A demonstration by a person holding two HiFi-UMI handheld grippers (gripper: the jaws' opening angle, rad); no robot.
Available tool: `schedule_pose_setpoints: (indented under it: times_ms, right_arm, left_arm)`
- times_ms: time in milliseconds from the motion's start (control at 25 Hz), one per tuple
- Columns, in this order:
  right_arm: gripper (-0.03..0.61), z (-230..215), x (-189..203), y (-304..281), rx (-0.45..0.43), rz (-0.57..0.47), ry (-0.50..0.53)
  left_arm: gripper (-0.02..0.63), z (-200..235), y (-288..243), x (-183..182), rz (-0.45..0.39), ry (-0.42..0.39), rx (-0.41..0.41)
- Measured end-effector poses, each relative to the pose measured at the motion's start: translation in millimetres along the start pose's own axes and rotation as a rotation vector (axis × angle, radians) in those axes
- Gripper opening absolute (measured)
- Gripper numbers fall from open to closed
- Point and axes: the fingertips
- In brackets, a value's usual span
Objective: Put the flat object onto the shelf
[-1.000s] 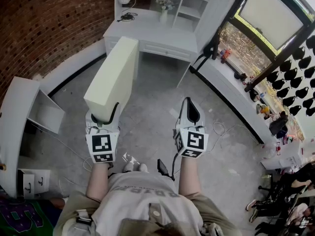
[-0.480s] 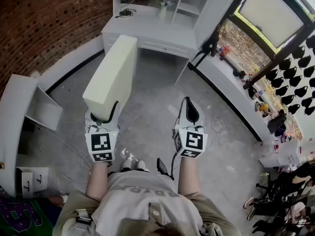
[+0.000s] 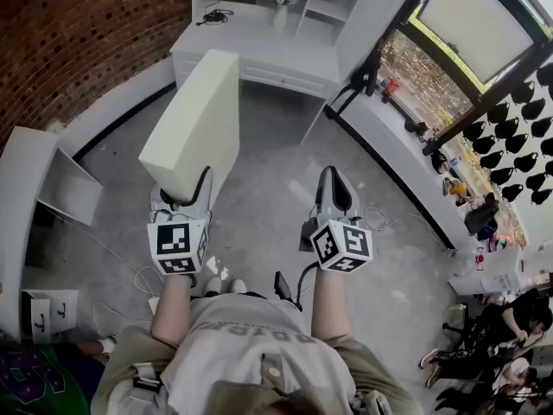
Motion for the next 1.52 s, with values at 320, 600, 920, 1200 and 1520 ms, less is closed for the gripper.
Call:
schedule_pose_setpoints:
  times_ms: [320,600,920,1200,1520]
  right_arm:
    - [0.082,-39.3,1.7,-9.9,-0.011,-0.098,-0.369]
    - [0.394,-41.1,26.4,-21.7,-0.052,-0.104,-0.653]
    - [0.491,-10.8,89.3,-30.6,-0.047,0.04,-0.9]
    - [0.511,30.5,116.9,-60.6,-0.122,0.076,-1.041]
    - [0.512,47.2,115.6,-115.6,-0.213,0.021,-1.158]
  left_arm:
    - [0.259,-17.9,-22.0,-15.3,-0.065,0.233,0.053]
    - [0.259,-17.4,-40.1,-23.9,-0.114,0.49,0.099]
    - [0.259,-8.4,-67.3,-22.9,-0.153,0.798,0.158]
    - [0.259,-3.0,-101.7,-5.3,-0.119,0.943,0.188]
    - [0.259,7.8,-152.4,-9.0,-0.075,1.064,0.262]
Point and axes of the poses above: the fingertips, and each gripper's own axes: y backward along the fingers, z to its left, x out of its underside, and after that the axes turned 14 degrees about y, right-handed
